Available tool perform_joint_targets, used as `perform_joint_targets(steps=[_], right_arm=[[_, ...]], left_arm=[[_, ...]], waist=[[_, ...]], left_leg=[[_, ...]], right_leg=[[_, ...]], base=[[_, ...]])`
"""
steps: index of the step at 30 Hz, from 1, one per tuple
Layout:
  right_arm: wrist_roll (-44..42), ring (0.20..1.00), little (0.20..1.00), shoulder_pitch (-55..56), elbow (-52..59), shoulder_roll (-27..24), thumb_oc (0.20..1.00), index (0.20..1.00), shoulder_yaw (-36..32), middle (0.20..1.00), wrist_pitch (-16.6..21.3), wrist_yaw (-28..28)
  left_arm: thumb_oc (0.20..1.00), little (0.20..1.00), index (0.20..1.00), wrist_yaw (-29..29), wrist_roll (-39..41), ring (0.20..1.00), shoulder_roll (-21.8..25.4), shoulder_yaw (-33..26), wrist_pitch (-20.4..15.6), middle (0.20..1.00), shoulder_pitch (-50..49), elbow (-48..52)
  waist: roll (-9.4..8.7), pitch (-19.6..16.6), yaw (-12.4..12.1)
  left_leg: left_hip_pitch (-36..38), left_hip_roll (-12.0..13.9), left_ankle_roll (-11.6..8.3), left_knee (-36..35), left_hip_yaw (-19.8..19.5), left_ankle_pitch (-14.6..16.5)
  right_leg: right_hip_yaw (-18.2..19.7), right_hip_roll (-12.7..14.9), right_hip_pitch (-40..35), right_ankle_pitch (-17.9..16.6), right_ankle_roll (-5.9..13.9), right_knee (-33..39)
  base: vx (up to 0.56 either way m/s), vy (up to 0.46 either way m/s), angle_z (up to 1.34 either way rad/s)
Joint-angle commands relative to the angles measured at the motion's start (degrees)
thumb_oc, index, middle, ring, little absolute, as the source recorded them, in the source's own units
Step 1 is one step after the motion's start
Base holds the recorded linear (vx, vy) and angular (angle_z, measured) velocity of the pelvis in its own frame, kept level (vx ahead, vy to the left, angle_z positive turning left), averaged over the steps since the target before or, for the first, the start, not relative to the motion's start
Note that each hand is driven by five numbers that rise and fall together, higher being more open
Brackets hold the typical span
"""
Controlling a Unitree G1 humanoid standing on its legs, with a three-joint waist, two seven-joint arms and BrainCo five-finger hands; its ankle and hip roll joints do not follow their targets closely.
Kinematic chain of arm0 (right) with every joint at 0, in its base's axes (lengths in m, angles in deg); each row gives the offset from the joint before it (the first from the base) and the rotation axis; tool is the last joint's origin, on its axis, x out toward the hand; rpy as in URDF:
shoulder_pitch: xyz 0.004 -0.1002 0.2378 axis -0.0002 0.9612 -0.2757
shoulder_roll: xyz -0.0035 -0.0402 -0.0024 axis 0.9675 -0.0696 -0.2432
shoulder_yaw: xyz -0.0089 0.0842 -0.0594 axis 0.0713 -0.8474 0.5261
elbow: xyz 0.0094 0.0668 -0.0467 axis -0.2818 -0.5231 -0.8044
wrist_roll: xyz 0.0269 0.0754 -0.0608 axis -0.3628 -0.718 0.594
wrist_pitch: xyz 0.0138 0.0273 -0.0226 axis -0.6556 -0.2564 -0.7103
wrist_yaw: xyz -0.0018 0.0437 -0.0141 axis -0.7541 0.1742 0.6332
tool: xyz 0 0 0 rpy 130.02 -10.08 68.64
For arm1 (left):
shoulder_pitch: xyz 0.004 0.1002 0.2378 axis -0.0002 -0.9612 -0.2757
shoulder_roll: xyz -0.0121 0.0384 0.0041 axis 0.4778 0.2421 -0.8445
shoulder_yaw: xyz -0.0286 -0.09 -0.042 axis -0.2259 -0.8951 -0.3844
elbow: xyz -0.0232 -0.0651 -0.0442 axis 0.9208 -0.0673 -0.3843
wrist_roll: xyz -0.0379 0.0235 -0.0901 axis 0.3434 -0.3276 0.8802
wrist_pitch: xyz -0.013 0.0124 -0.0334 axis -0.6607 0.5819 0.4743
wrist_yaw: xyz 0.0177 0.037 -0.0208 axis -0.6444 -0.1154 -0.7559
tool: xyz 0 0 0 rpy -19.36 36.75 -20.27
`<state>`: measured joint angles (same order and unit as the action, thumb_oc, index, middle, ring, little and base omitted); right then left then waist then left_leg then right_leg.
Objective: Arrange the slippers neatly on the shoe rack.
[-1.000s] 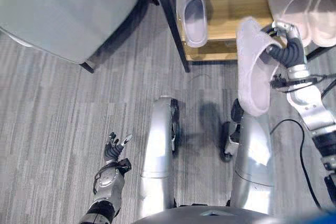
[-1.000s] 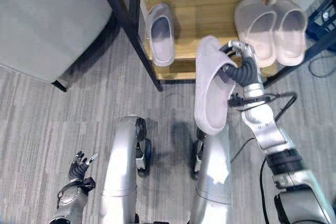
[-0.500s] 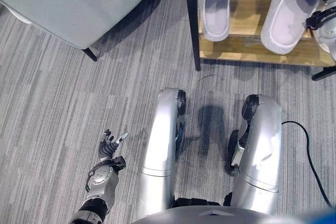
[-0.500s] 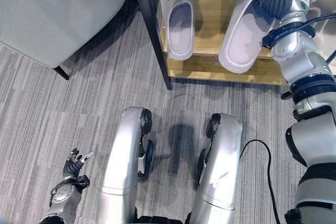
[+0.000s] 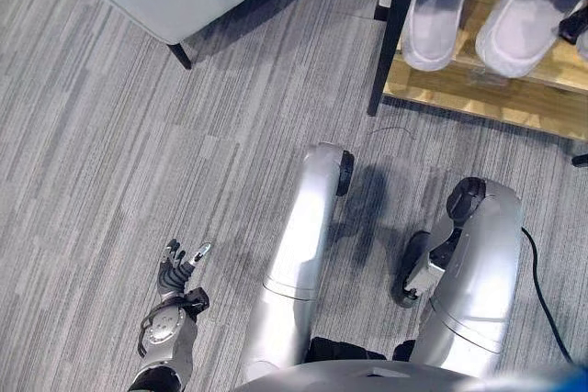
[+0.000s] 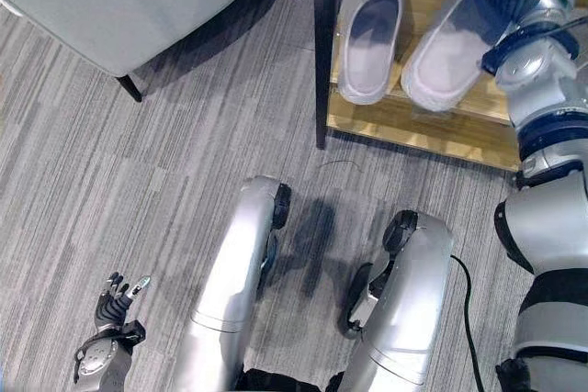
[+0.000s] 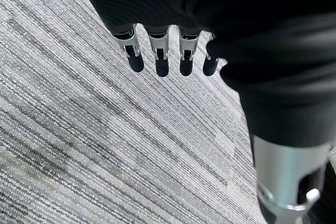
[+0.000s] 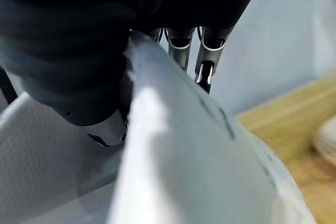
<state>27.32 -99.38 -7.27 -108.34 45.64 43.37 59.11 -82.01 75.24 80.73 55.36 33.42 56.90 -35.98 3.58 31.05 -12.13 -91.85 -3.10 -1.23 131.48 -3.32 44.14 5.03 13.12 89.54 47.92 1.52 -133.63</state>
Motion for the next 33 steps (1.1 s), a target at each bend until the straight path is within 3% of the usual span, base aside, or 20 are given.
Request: perform_joint_targets(steps=[1, 2, 9, 19, 24, 26, 28, 33], right_arm=[[-3.89, 0.583, 0.583, -1.57, 2.37, -3.57, 0.583, 0.583, -0.10, 0.583, 1.99, 1.35], [-4.31, 1.000, 1.000, -1.94, 1.82, -3.87, 1.000, 1.000, 0.04, 1.000, 1.94, 0.97], [-4.07, 1.000, 1.000, -2.57, 0.06, -4.02, 1.000, 1.000, 1.01, 1.000, 1.81, 1.13], [-6.08, 1.000, 1.000, -1.38, -0.95, -3.00, 1.000, 1.000, -1.51, 1.000, 2.52, 1.28], [-11.17, 1.000, 1.000, 4.86, 4.76, -1.93, 1.000, 1.000, -10.31, 1.000, 4.73, 5.25], [-16.68, 1.000, 1.000, 10.91, 14.81, 0.21, 1.000, 1.000, -19.09, 1.000, 6.93, 7.48], [-21.31, 1.000, 1.000, 12.76, 15.93, 2.13, 1.000, 1.000, -22.11, 1.000, 8.15, 6.14], [-25.78, 1.000, 1.000, 13.18, 15.25, 8.82, 1.000, 1.000, -22.61, 1.000, 8.39, 5.48]], left_arm=[[1.000, 1.000, 1.000, -1.30, -2.99, 1.000, 4.76, 3.38, -3.48, 1.000, -2.24, 5.03], [1.000, 1.000, 1.000, -0.72, -3.67, 1.000, 5.36, 4.42, -3.26, 1.000, -2.27, 5.65], [1.000, 1.000, 1.000, -1.25, -5.19, 1.000, 5.92, 6.23, -3.10, 1.000, -2.36, 7.10], [1.000, 1.000, 1.000, -1.95, -5.26, 1.000, 3.04, 7.64, -2.04, 1.000, -1.22, -0.77], [1.000, 1.000, 1.000, -3.00, -5.03, 1.000, 0.96, 7.89, -0.99, 1.000, -0.57, -2.74], [1.000, 1.000, 1.000, -4.08, -6.09, 1.000, 0.38, 8.48, -0.95, 1.000, -0.51, -2.06], [1.000, 1.000, 1.000, -4.37, -6.49, 1.000, -0.37, 9.63, -0.45, 1.000, 0.27, -2.78], [1.000, 1.000, 1.000, -5.05, -6.21, 1.000, -1.01, 10.17, 0.60, 1.000, 3.04, -5.10]], waist=[[0.55, -1.26, -1.57], [0.49, -1.26, -1.30], [0.33, -1.26, -1.29], [-0.39, -1.26, -0.80], [-1.15, -1.26, -0.28], [-1.68, -1.26, 0.66], [-1.80, -1.26, 1.43], [-1.80, -1.26, 2.74]], left_leg=[[1.89, 0.49, 0.93, -2.85, -4.09, 1.98], [1.89, 0.61, 0.69, -3.45, -4.03, 1.85], [1.89, 0.72, 0.36, -4.59, -4.36, 1.83], [1.89, 0.93, -0.29, -3.68, -4.75, 2.15], [1.89, 0.95, -0.50, -4.37, -4.13, 1.94], [1.89, 1.08, -0.77, -4.41, -3.78, 2.02], [1.89, 0.94, -0.86, -4.32, -3.65, 2.13], [1.89, 1.53, -1.07, -4.06, -3.46, 2.20]], right_leg=[[3.46, 0.43, 0.37, -6.54, -3.26, 3.59], [3.33, 0.80, 0.39, -6.54, -3.16, 4.25], [3.10, 1.40, 0.40, -6.42, -3.57, 5.12], [3.79, 1.21, 0.40, -6.24, -3.77, 4.40], [4.14, 1.26, 0.37, -6.66, -3.80, 4.45], [4.25, 1.21, 0.38, -6.37, -3.99, 4.28], [4.48, 1.02, 0.37, -6.37, -4.05, 3.95], [4.27, 0.76, 0.41, -5.79, -4.22, 3.25]], base=[[-0.02, -0.015, 0.05], [-0.04, 0.001, 0.11], [-0.01, 0.005, 0.03], [0.00, 0.006, 0.00], [0.00, 0.007, 0.00], [-0.04, -0.040, 0.00], [-0.02, -0.012, 0.00], [0.00, 0.000, 0.00]])
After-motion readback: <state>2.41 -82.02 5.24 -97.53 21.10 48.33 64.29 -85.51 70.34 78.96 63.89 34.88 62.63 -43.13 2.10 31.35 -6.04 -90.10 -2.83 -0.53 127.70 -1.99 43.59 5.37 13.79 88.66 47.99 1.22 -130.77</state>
